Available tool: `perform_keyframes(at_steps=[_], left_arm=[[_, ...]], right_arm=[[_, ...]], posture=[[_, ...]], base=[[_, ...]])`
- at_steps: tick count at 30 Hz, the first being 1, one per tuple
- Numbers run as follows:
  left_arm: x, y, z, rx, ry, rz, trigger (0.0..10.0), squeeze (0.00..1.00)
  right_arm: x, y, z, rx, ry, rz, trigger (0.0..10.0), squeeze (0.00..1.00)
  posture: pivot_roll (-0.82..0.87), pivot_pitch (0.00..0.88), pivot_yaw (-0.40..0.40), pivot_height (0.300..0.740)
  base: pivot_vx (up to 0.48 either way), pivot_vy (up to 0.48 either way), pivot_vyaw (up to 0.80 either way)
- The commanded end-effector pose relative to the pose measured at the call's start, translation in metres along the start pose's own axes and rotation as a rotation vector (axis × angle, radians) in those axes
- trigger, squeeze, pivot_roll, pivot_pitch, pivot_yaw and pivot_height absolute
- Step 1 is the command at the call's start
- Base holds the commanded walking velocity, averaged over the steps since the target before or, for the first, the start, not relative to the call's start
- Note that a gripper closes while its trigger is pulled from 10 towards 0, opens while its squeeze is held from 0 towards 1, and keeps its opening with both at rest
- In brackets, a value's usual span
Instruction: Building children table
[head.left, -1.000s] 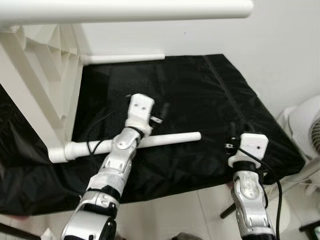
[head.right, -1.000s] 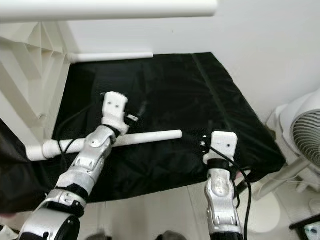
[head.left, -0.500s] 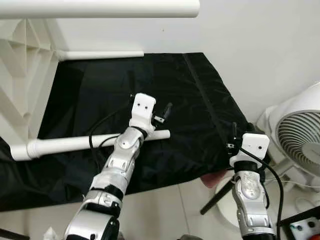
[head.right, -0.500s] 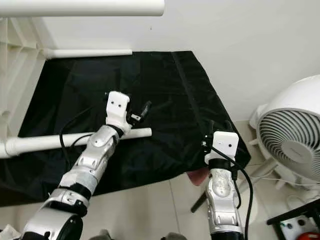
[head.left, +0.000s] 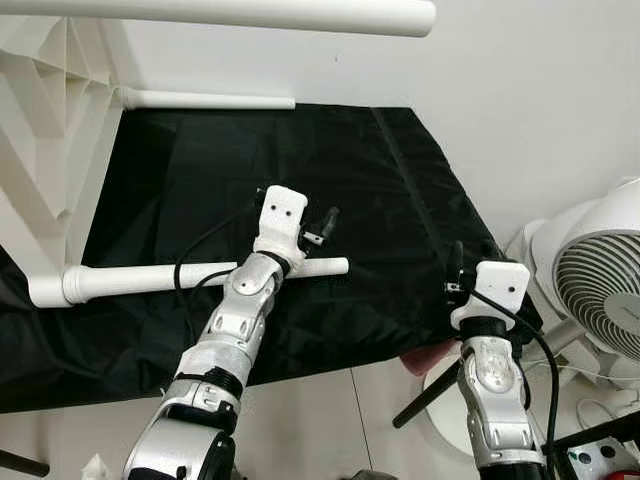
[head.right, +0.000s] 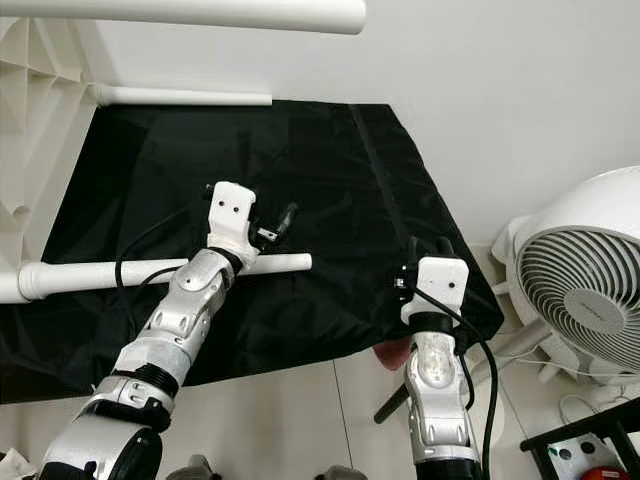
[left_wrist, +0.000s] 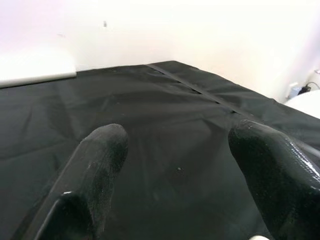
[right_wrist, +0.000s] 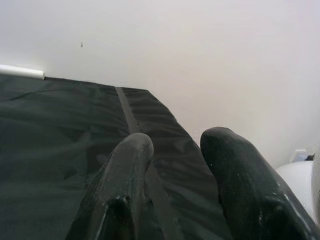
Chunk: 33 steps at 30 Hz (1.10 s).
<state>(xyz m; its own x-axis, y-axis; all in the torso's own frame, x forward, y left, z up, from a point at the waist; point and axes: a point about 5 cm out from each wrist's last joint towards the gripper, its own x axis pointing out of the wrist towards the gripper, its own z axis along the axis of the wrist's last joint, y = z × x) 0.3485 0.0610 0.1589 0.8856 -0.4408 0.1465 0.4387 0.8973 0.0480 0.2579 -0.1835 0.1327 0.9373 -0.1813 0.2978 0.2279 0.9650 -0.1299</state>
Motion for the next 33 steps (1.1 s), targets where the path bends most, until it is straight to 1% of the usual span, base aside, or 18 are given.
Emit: perform_keyframes(at_steps=[1, 2, 3, 4, 10, 23, 28, 33], left_arm=[[0.0011, 0.0025, 0.0022, -0.006, 0.001, 0.051, 10.0, 0.0], [0.001, 0.0038, 0.0043, 0.016, -0.007, 0.057, 10.0, 0.0], [0.001, 0.0038, 0.0043, 0.016, -0.007, 0.057, 10.0, 0.0], [0.0007, 0.0046, 0.0049, 0.015, -0.011, 0.053, 10.0, 0.0], [0.0017, 0.0079, 0.0066, -0.006, -0.01, 0.068, 10.0, 0.0], [0.0072, 0.0057, 0.007, -0.009, 0.0, 0.047, 10.0, 0.0], [0.0085, 0.0057, 0.0079, -0.008, -0.001, 0.046, 10.0, 0.0], [0.0087, 0.0062, 0.0078, -0.006, -0.001, 0.047, 10.0, 0.0]], right_arm=[[0.0018, 0.0016, 0.0003, 0.002, 0.004, 0.002, 10.0, 0.0], [0.0014, 0.0023, -0.0004, 0.003, 0.006, -0.003, 10.0, 0.0], [0.0014, 0.0023, -0.0004, 0.003, 0.006, -0.003, 10.0, 0.0], [0.0013, 0.0026, -0.0008, 0.004, 0.008, -0.01, 10.0, 0.0], [-0.0009, 0.0016, -0.0021, 0.01, 0.013, -0.031, 10.0, 0.0], [0.0027, 0.0004, -0.0007, 0.028, 0.001, -0.044, 10.0, 0.0], [0.0028, 0.0023, -0.0009, 0.028, 0.001, -0.043, 10.0, 0.0], [0.0033, 0.0026, -0.0009, 0.028, 0.0, -0.042, 10.0, 0.0]], posture=[[-0.01, 0.0, -0.044, 0.74], [-0.01, 0.0, -0.038, 0.74], [-0.01, 0.0, -0.038, 0.74], [-0.01, 0.0, -0.018, 0.74], [-0.01, 0.0, -0.008, 0.74], [-0.03, 0.0, 0.008, 0.74], [-0.03, 0.0, 0.008, 0.74], [-0.02, 0.0, 0.009, 0.74]], base=[[0.0, 0.0, 0.76], [0.0, 0.0, 0.79], [0.0, 0.0, 0.79], [0.0, 0.0, 0.79], [0.0, 0.0, 0.8], [0.0, 0.0, 0.0], [0.0, 0.0, 0.0], [0.0, 0.253, 0.0]])
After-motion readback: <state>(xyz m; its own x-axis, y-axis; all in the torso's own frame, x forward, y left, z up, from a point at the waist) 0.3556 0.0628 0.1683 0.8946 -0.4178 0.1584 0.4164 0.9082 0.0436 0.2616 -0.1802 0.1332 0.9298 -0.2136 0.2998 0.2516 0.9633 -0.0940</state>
